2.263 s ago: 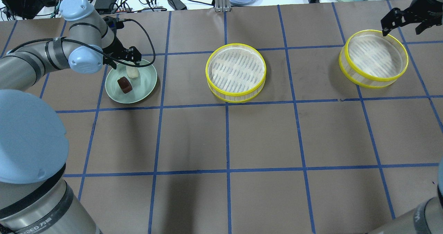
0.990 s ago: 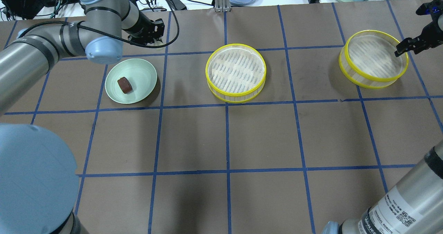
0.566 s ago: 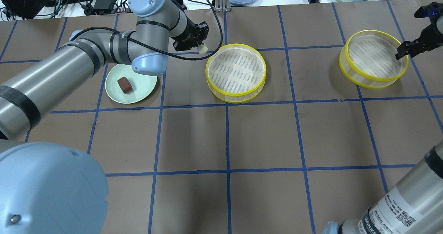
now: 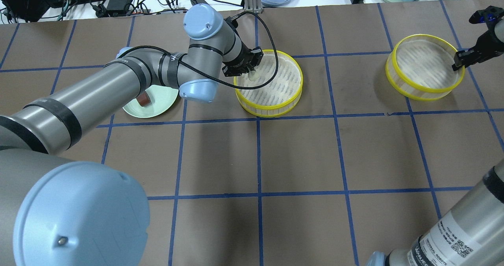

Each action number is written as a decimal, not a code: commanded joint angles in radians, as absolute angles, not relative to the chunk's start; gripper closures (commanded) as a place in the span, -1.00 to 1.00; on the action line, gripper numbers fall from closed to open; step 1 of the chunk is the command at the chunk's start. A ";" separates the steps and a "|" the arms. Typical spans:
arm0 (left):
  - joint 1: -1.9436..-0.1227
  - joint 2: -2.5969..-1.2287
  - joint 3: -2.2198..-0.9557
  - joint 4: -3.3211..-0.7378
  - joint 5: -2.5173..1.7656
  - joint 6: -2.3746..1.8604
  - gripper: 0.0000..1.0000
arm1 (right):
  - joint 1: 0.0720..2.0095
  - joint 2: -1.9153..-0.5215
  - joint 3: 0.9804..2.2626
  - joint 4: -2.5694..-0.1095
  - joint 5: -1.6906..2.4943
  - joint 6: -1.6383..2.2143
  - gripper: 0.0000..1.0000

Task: Stack buns with steamer

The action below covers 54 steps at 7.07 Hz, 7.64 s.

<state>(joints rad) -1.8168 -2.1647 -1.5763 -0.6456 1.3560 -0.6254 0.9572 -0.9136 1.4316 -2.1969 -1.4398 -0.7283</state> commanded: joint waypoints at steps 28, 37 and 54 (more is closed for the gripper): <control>-1.330 -2.157 -1.548 -1.034 1.453 -0.319 1.00 | 1.735 -1.094 1.536 -2.126 -1.624 0.408 1.00; -1.521 -1.965 -1.519 -0.921 1.307 -0.714 1.00 | 1.733 -1.129 1.554 -2.126 -1.625 0.407 -1.00; -1.533 -1.898 -1.516 -1.030 1.308 -0.257 -1.00 | 1.575 -1.595 1.548 -1.649 -1.568 -0.003 -1.00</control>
